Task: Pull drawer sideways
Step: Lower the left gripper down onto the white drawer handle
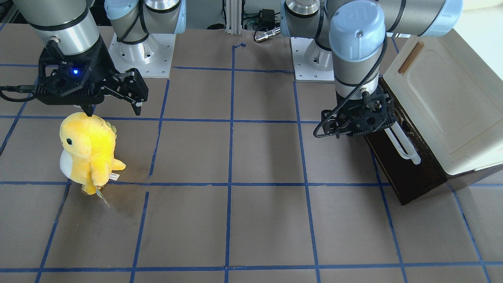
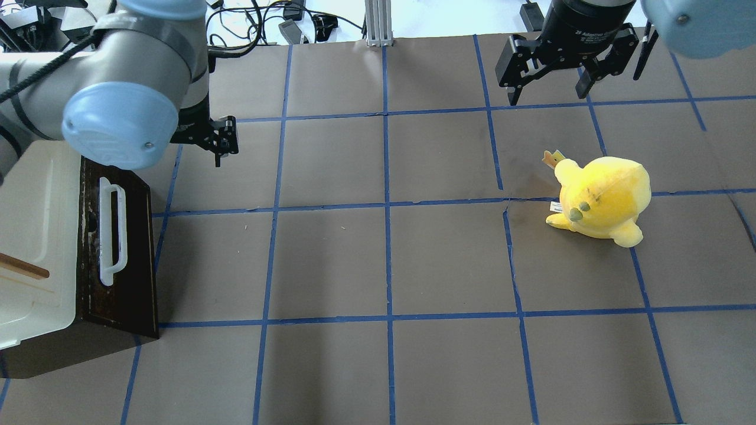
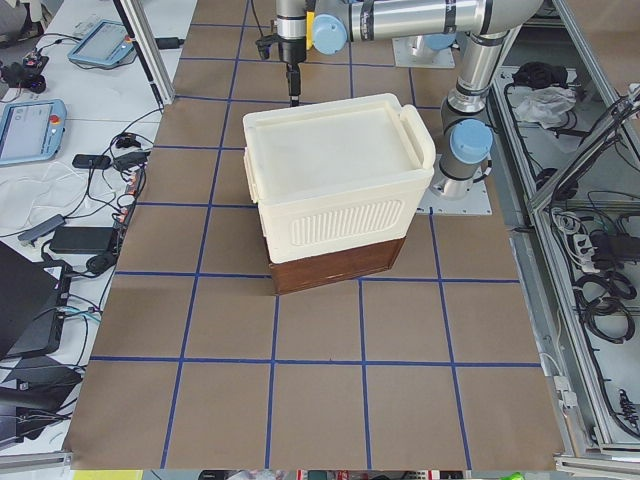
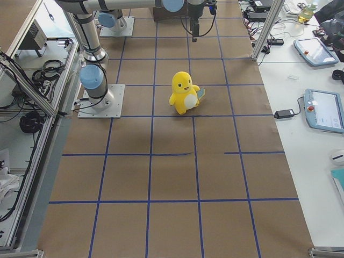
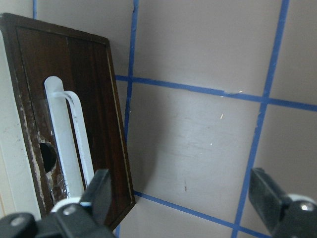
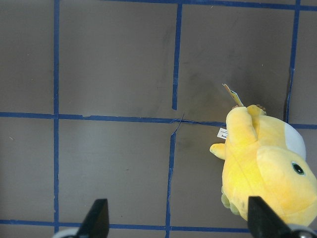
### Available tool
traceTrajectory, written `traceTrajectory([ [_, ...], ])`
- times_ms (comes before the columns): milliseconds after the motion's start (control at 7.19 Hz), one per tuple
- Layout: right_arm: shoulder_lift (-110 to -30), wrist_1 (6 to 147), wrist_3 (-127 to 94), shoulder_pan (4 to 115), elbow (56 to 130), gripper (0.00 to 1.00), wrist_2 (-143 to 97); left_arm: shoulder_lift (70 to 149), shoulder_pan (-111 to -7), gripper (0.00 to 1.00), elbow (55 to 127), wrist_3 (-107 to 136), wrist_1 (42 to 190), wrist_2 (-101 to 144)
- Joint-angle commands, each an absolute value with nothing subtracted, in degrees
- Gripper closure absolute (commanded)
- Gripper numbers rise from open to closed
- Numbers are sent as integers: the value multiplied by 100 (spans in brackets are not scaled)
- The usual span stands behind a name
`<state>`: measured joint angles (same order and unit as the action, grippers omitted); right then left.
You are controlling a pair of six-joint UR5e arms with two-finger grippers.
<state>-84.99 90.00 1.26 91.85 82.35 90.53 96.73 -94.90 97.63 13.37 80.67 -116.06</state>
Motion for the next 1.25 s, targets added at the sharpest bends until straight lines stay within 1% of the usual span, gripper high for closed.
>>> traceTrajectory([
  [0,-8499,9000,123,9185,8235,0,9053,9861,-9554,0,10352,1354,8068,-12515],
  [278,-8499,9000,123,9185,8235,0,9053,10045,-9719,0,10563,1345,8139,-13538],
  [557,-8499,9000,123,9185,8235,0,9053,10169,-9870,0,10975,1388,8147,-14262],
  [835,-8499,9000,123,9185,8235,0,9053,10370,-9870,0,11056,1433,8147,-14439],
  [974,-8499,9000,123,9185,8235,0,9053,10458,-9870,0,11074,1546,8165,-15093],
  [1113,-8499,9000,123,9185,8235,0,9053,10616,-9870,0,11092,1643,8252,-15239],
])
